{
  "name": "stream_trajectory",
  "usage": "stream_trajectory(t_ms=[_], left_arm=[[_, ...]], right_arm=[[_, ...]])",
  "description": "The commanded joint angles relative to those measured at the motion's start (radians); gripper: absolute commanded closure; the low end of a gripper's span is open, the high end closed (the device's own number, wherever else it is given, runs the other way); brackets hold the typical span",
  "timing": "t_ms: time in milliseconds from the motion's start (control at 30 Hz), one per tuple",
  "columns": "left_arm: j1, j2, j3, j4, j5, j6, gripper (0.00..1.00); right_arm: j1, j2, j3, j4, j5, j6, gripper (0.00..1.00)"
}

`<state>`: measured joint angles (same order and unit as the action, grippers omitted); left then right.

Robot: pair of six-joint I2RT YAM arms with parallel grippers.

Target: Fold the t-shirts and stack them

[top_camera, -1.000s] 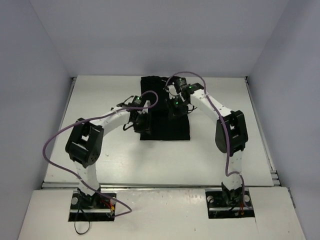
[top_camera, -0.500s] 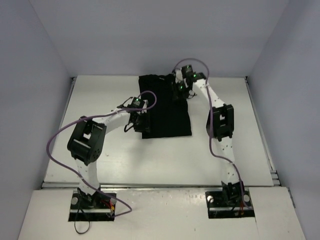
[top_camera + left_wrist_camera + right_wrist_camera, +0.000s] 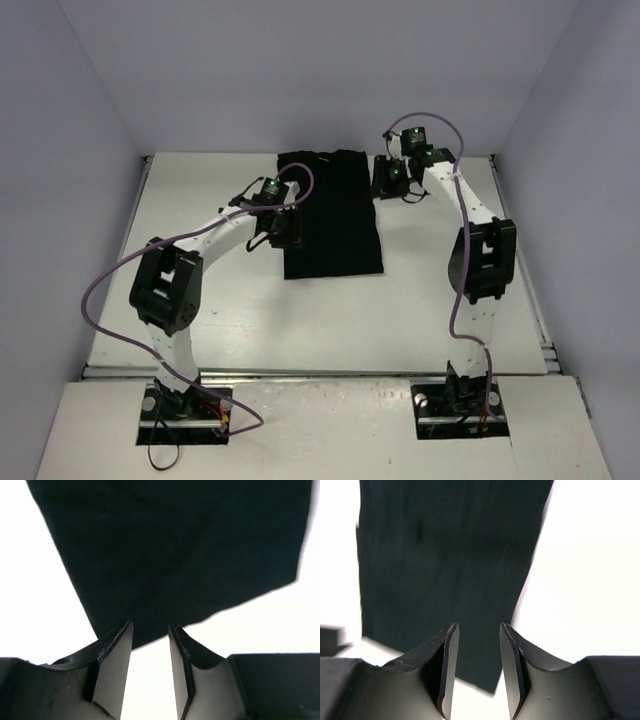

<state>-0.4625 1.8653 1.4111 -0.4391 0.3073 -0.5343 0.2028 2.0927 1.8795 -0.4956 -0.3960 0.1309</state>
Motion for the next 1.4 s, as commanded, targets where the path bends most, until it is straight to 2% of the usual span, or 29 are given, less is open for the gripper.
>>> stream_trajectory(t_ms=[0,200,300,400,600,833,1033,1100,1233,1300,1367], left_arm=[[0.01,-0.126,-0.009,0.006,0.08,0.004,0.67],[0.043,-0.075,-0.116,0.103,0.142,-0.014,0.73],[0.062,0.019,-0.1,0.096,0.144,0.008,0.78],[0.07,0.082,-0.086,0.086,0.15,0.019,0.83],[0.105,0.132,-0.175,0.085,0.159,-0.015,0.86],[0.133,0.119,-0.307,0.089,0.131,-0.049,0.9],[0.133,0.011,-0.434,0.079,0.121,-0.065,0.91],[0.133,-0.032,-0.444,0.043,0.103,-0.053,0.91],[0.137,-0.099,-0.351,-0.073,0.058,0.001,0.86],[0.145,-0.126,-0.209,-0.124,0.058,0.028,0.77],[0.145,-0.123,-0.091,-0.137,0.073,0.042,0.72]], right_arm=[[0.014,-0.25,-0.341,0.189,-0.18,0.125,0.64],[0.009,-0.33,-0.614,0.345,-0.318,0.161,0.64],[0.003,-0.315,-0.706,0.431,-0.374,0.18,0.65],[-0.008,-0.277,-0.818,0.572,-0.424,0.209,0.66],[-0.08,-0.237,-1.07,0.866,-0.463,0.296,0.66],[-0.128,-0.182,-1.2,0.927,-0.378,0.335,0.66],[-0.127,-0.34,-1.32,0.901,-0.32,0.394,0.66],[-0.118,-0.447,-1.336,0.864,-0.289,0.404,0.66],[-0.08,-0.562,-1.258,0.752,-0.254,0.389,0.65],[-0.082,-0.574,-1.114,0.7,-0.268,0.386,0.64],[-0.082,-0.531,-1.0,0.687,-0.291,0.383,0.63]])
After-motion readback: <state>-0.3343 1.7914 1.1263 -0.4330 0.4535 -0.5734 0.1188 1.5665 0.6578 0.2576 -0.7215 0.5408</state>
